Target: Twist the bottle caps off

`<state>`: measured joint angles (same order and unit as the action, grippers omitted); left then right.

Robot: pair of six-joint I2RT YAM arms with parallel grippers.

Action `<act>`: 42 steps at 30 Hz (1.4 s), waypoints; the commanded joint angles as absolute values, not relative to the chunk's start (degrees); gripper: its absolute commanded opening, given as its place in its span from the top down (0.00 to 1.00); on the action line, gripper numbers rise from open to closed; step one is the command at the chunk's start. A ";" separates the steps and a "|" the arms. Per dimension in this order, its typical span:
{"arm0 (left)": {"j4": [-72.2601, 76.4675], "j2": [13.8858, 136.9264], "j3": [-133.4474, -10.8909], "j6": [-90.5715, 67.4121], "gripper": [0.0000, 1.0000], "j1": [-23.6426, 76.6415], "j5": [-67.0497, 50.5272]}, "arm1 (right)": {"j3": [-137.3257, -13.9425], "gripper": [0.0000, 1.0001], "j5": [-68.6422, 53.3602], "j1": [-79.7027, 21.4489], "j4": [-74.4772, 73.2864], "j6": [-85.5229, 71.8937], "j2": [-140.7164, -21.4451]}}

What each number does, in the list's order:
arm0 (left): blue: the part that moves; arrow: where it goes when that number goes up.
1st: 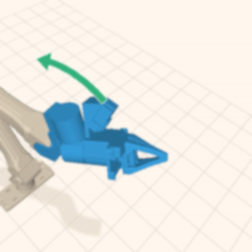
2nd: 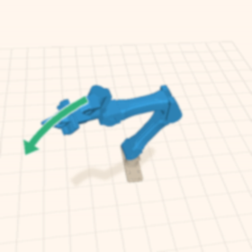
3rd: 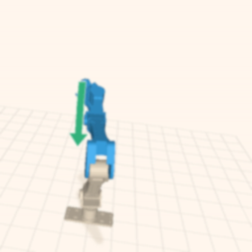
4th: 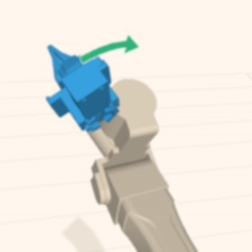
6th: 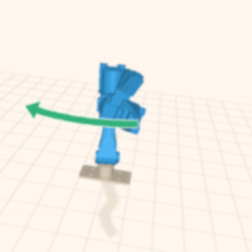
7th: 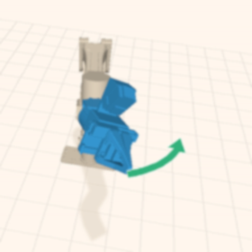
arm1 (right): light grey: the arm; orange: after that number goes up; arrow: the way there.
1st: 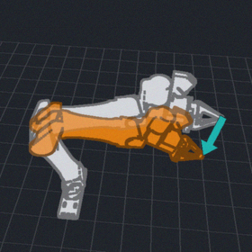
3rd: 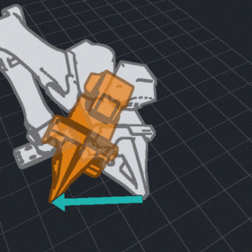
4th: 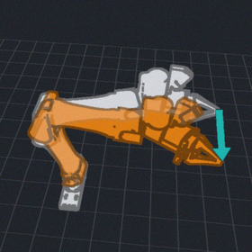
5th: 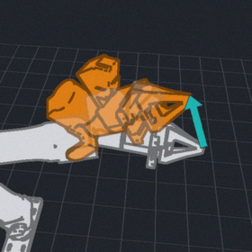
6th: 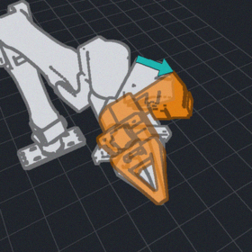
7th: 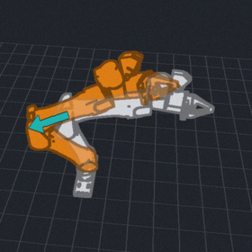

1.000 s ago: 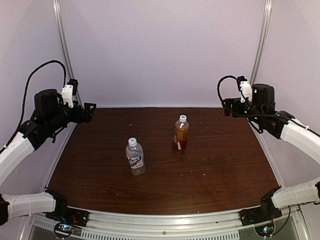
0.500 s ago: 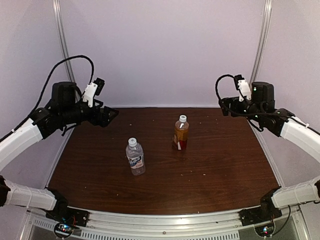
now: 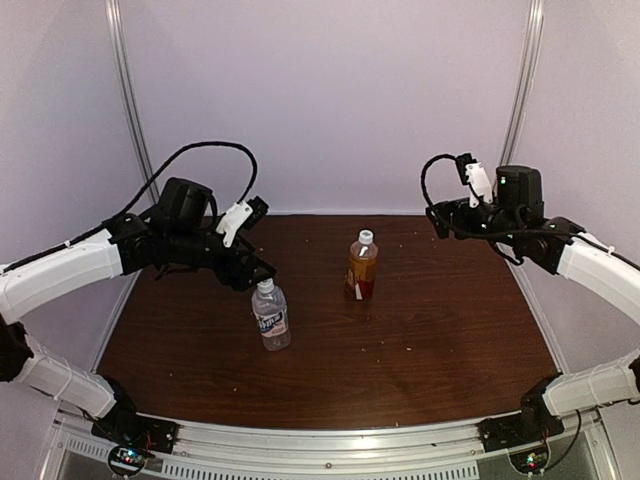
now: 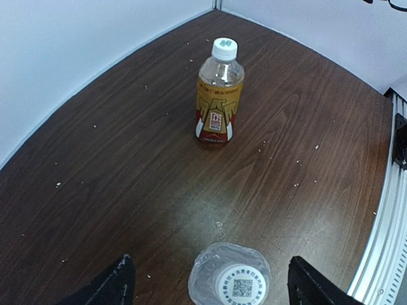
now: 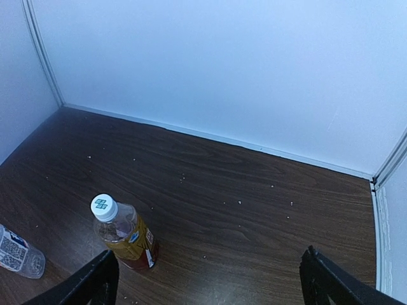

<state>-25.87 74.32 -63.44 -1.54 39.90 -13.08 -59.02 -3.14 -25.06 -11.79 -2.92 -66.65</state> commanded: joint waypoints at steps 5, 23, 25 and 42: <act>-28.98 78.09 -65.92 1.75 0.27 42.65 -15.16 | -59.90 0.00 -4.69 -26.62 -11.61 -2.06 -69.02; -33.70 81.81 -67.68 2.79 0.52 42.89 -13.81 | -59.43 0.00 -4.00 -27.33 -11.69 -1.38 -69.26; -33.75 82.02 -67.66 2.82 0.56 42.89 -13.57 | -59.46 0.00 -3.96 -27.46 -11.71 -1.37 -69.26; -31.67 79.07 -72.76 0.18 0.83 42.87 -22.96 | -59.78 0.00 -10.35 -30.41 -12.47 -0.79 -65.82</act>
